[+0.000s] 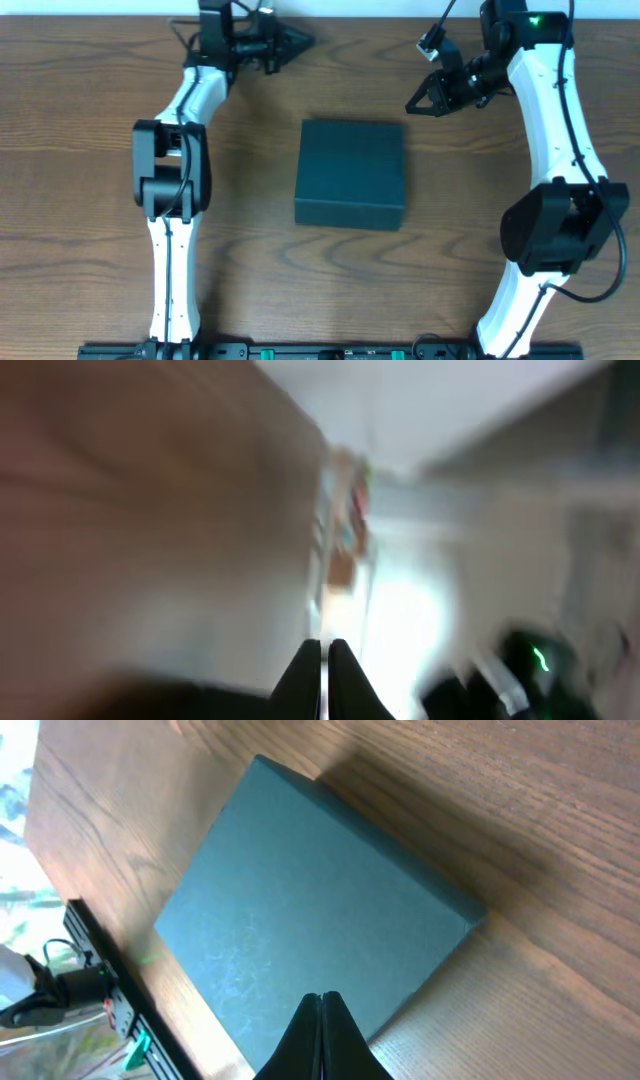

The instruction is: Pack container

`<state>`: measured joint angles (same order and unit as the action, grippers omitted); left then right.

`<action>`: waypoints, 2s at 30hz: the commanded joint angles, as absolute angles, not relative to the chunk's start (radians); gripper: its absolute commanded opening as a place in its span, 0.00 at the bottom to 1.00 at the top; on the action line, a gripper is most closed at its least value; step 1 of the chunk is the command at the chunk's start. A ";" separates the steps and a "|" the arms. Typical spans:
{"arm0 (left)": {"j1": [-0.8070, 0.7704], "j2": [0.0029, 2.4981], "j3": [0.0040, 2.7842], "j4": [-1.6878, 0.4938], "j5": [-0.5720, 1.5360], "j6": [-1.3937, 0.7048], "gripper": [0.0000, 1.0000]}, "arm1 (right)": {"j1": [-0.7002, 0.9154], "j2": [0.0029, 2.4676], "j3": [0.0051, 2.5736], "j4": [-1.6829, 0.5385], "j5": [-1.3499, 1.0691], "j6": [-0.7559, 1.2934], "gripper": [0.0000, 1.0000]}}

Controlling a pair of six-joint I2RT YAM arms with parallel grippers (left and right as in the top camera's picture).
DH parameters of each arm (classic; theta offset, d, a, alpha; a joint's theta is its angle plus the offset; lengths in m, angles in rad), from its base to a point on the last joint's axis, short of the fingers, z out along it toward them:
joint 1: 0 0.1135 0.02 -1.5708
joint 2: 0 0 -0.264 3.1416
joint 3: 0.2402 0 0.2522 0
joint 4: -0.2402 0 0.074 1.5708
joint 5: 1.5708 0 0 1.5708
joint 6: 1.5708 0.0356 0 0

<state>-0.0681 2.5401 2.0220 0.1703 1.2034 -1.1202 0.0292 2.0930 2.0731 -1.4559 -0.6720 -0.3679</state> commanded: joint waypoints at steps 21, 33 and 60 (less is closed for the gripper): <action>-0.185 2.166 2.377 -1.178 0.422 0.186 0.06 | -0.015 1.973 2.082 -1.546 -0.385 -0.059 0.02; -0.375 2.099 2.133 -1.261 0.435 0.266 0.06 | -0.019 1.457 1.574 -1.366 -0.297 -0.010 0.02; -0.538 1.911 1.464 -0.881 0.363 0.292 0.06 | 0.390 1.173 0.503 -0.369 -0.333 0.584 0.02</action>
<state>-0.5331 1.9144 1.4868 -0.8703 0.3813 0.2707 0.3225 1.1732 0.5442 -0.4255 -0.4252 0.4065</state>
